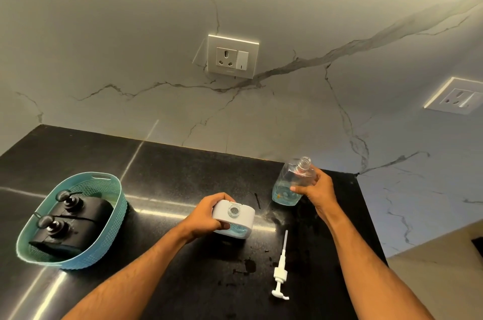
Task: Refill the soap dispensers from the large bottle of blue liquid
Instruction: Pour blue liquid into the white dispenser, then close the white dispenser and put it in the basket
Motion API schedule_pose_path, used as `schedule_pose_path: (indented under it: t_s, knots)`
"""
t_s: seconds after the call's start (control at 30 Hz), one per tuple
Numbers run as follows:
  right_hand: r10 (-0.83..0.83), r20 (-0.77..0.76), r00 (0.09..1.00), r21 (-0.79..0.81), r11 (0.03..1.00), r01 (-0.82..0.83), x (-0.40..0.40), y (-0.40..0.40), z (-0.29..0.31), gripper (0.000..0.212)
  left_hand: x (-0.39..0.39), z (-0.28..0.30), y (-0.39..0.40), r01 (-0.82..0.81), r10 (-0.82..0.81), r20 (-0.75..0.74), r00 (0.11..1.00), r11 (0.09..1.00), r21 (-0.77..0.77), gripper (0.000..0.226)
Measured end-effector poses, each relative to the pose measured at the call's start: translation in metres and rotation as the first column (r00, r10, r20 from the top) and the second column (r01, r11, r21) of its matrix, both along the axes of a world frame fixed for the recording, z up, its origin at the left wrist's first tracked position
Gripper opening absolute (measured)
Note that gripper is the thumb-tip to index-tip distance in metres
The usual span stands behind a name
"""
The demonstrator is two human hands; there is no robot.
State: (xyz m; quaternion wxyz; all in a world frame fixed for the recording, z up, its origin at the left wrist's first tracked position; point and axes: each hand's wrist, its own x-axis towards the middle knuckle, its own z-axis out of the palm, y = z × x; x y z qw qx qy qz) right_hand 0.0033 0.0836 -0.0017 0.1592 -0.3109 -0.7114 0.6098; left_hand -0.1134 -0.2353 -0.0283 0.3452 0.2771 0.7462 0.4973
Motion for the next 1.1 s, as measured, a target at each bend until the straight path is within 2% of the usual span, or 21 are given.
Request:
schedule_pose_path:
  t_s: [0.27, 0.4, 0.47, 0.6, 0.83, 1.0, 1.1]
  knots:
    - [-0.047, -0.012, 0.999, 0.04, 0.998, 0.048, 0.008, -0.005, -0.007, 0.08, -0.003, -0.005, -0.004, -0.003, 0.002, -0.021, 1.0, 1.0, -0.005, 0.058]
    - [-0.177, 0.022, 0.984, 0.136, 0.975, 0.173, 0.02, -0.01, -0.012, 0.104, -0.001, -0.009, -0.005, -0.029, 0.028, -0.059, 0.998, 0.999, -0.018, 0.06]
    - [-0.246, 0.027, 0.969, 0.164, 0.957, 0.238, 0.027, -0.015, -0.013, 0.106, -0.001, -0.01, -0.005, -0.06, 0.059, -0.07, 0.996, 0.998, -0.013, 0.062]
    - [-0.293, 0.039, 0.955, 0.2, 0.939, 0.279, 0.046, -0.029, -0.015, 0.097, -0.001, -0.012, -0.007, -0.073, 0.072, -0.086, 0.994, 0.997, -0.007, 0.064]
    - [-0.272, 0.09, 0.958, 0.256, 0.936, 0.241, 0.075, -0.069, -0.02, 0.081, 0.004, -0.013, -0.01, -0.083, 0.082, -0.115, 0.99, 0.997, -0.004, 0.066]
    - [-0.272, 0.177, 0.946, 0.308, 0.928, 0.21, 0.092, -0.106, -0.036, 0.068, 0.009, -0.014, -0.012, -0.097, 0.098, -0.13, 0.987, 0.995, 0.009, 0.066]
    - [-0.29, 0.275, 0.917, 0.405, 0.9, 0.163, 0.104, -0.13, -0.044, 0.058, 0.013, -0.016, -0.015, -0.126, 0.127, -0.138, 0.982, 0.992, 0.014, 0.069]
